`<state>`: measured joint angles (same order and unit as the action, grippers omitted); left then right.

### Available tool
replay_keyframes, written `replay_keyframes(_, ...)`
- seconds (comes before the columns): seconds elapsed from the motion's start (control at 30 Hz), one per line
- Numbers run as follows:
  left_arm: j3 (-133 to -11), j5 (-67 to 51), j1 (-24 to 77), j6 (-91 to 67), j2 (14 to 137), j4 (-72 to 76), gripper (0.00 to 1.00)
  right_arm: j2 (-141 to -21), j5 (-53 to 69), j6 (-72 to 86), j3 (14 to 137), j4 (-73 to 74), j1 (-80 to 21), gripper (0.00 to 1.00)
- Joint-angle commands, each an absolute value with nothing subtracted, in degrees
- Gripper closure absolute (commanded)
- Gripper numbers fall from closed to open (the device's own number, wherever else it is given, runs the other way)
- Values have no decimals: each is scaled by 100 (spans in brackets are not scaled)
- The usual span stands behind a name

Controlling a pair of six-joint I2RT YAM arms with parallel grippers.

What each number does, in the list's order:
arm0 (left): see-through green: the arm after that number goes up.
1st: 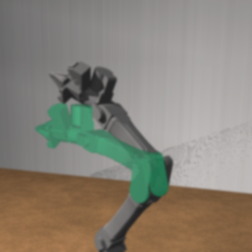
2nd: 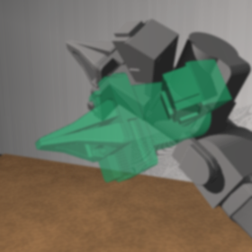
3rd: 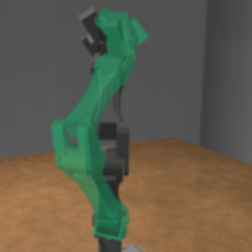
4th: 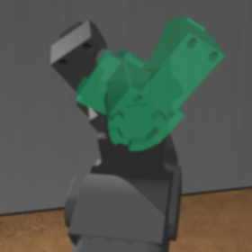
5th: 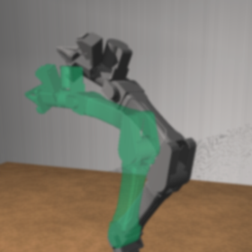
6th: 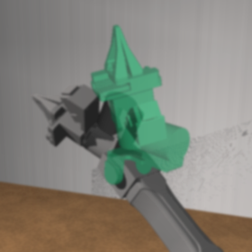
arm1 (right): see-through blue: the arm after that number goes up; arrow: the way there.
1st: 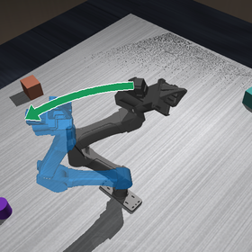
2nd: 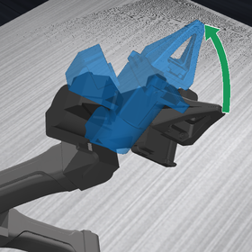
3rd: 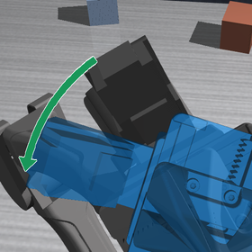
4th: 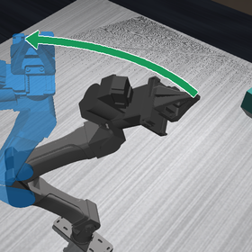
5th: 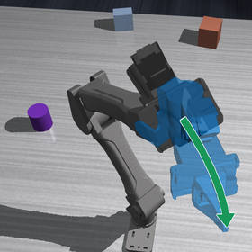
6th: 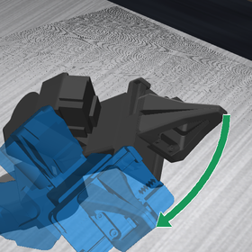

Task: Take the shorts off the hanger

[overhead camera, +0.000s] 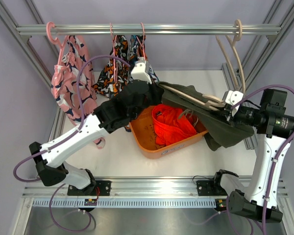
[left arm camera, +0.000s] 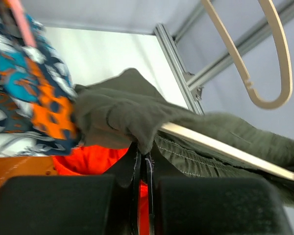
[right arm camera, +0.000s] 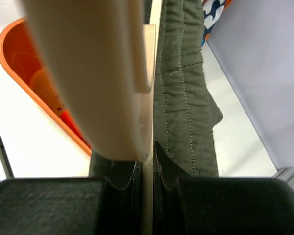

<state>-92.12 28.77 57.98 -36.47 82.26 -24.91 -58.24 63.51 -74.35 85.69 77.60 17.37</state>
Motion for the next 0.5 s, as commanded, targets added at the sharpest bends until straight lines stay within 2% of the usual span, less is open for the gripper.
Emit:
replay_keyframes(0.0, -9212, 3685, 4844, -3339, 7594, -2803, 100, -5687, 6064, -7954, 8508, 9378, 1775, 100)
replay_keyframes(0.13, -9035, 3069, 4246, -3384, 7488, -2971, 100, -5660, 6292, -7972, 8587, 9387, 1775, 100)
replay_keyframes(0.47, -9167, 1644, 3489, -3410, 7971, -3235, 100, -5546, 6890, -7963, 8824, 9413, 1775, 100)
